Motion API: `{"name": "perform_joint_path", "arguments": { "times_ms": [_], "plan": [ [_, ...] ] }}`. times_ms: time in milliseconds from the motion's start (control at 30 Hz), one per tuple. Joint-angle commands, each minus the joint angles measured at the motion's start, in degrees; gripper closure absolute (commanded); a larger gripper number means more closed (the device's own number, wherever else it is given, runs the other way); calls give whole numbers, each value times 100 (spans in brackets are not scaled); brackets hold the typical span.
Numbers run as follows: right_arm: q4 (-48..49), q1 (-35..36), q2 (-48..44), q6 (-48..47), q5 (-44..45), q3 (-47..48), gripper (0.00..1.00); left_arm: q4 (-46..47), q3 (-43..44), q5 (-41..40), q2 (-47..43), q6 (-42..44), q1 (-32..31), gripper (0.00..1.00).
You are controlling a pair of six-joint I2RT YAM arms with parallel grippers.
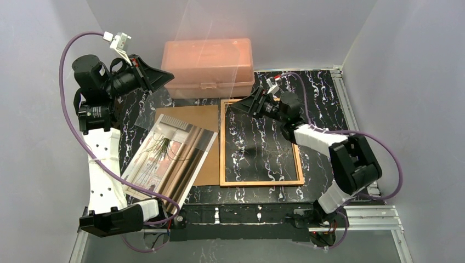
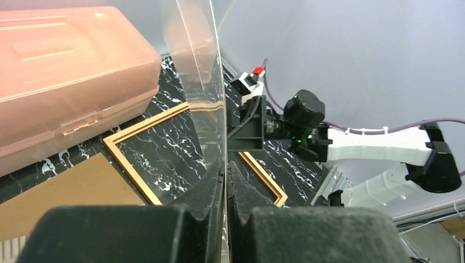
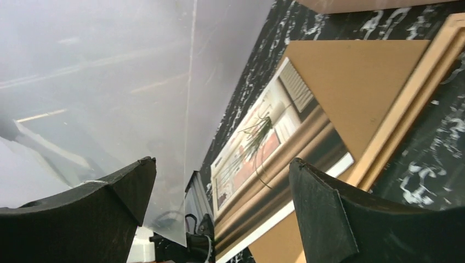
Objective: Put the photo into the frame
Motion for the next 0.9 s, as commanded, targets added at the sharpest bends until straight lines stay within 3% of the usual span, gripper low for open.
{"name": "perform_joint_path", "arguments": {
  "times_ms": [0, 267, 433, 567, 667, 867],
  "plan": [
    [1657, 226, 325, 798, -153, 212, 1, 262, 253, 216, -137, -251, -7, 100],
    [3699, 471, 1094, 2025, -9, 452, 1, 243, 333, 184, -157, -322, -7, 100],
    [4388, 644, 1435, 2584, 21, 763, 5, 219, 294, 115, -162, -305, -5, 100],
    [4630, 686, 1548, 2978, -81, 942, 17, 131, 267, -31, -187, -178, -7, 100],
    [4662, 674, 1336, 3043, 5, 788, 33, -10, 211, -168, -171, -17, -8, 100],
    [3174, 619, 72, 2019, 364, 215, 65, -415, -117, -505, -183, 543, -8, 100]
  ]
}}
